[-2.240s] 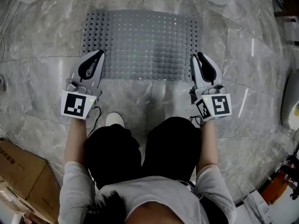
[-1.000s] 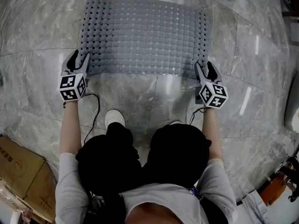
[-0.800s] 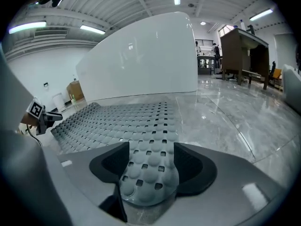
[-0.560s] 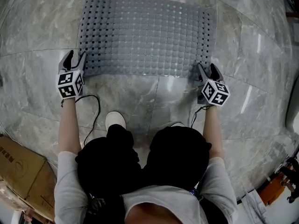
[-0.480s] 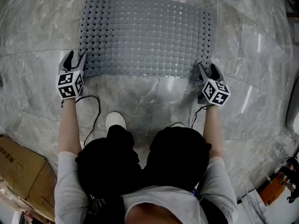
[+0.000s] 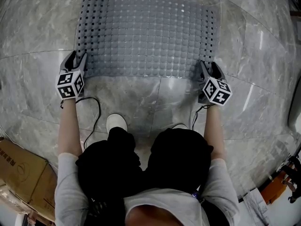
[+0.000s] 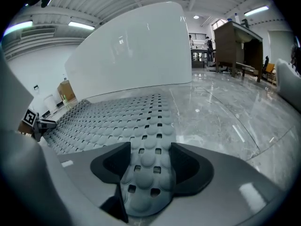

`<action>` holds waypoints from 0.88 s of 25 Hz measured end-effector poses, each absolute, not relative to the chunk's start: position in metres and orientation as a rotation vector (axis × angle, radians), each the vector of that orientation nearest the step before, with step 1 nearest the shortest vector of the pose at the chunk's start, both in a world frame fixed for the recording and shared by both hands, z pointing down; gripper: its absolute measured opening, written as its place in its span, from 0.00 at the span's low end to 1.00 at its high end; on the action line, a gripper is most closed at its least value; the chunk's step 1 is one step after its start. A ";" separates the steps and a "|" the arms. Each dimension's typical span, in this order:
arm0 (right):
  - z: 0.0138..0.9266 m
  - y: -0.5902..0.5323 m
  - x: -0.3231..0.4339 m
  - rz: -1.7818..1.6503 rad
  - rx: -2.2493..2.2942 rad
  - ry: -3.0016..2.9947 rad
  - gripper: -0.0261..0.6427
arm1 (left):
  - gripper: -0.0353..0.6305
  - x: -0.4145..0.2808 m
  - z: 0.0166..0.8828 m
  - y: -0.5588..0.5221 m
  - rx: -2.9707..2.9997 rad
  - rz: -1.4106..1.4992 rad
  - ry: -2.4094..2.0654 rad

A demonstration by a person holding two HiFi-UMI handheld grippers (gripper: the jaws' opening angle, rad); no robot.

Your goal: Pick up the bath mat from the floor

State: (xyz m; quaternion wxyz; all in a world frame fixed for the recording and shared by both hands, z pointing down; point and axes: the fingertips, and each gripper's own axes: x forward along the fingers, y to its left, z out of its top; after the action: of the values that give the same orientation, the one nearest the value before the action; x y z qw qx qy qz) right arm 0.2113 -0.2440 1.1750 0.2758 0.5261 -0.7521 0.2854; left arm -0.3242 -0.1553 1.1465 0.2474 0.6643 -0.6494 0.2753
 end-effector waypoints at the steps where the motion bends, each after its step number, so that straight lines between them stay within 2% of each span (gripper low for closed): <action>1: 1.175 -0.244 0.212 0.769 1.417 -2.015 0.44 | 0.35 -0.324 1.147 -0.155 1.812 0.754 -1.773; 2: 1.174 -0.244 0.214 0.775 1.425 -2.007 0.41 | 0.34 -0.323 1.147 -0.155 1.811 0.760 -1.775; 3: 1.173 -0.245 0.216 0.784 1.437 -1.999 0.32 | 0.34 -0.323 1.147 -0.155 1.807 0.767 -1.776; 10: 1.166 -0.242 0.205 0.782 1.417 -2.012 0.16 | 0.29 -0.320 1.145 -0.156 1.762 0.822 -1.784; 17: 1.157 -0.241 0.200 0.741 1.419 -2.012 0.13 | 0.19 -0.312 1.136 -0.157 1.715 0.810 -1.842; 22: 1.145 -0.240 0.198 0.718 1.424 -2.054 0.13 | 0.16 -0.305 1.128 -0.158 1.689 0.883 -1.894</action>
State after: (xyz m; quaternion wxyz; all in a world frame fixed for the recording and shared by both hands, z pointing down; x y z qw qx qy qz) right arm 0.1983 -0.2402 1.1449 0.2674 0.5277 -0.7611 0.2660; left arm -0.3051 -0.1576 1.1277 0.2251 0.6124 -0.6868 0.3202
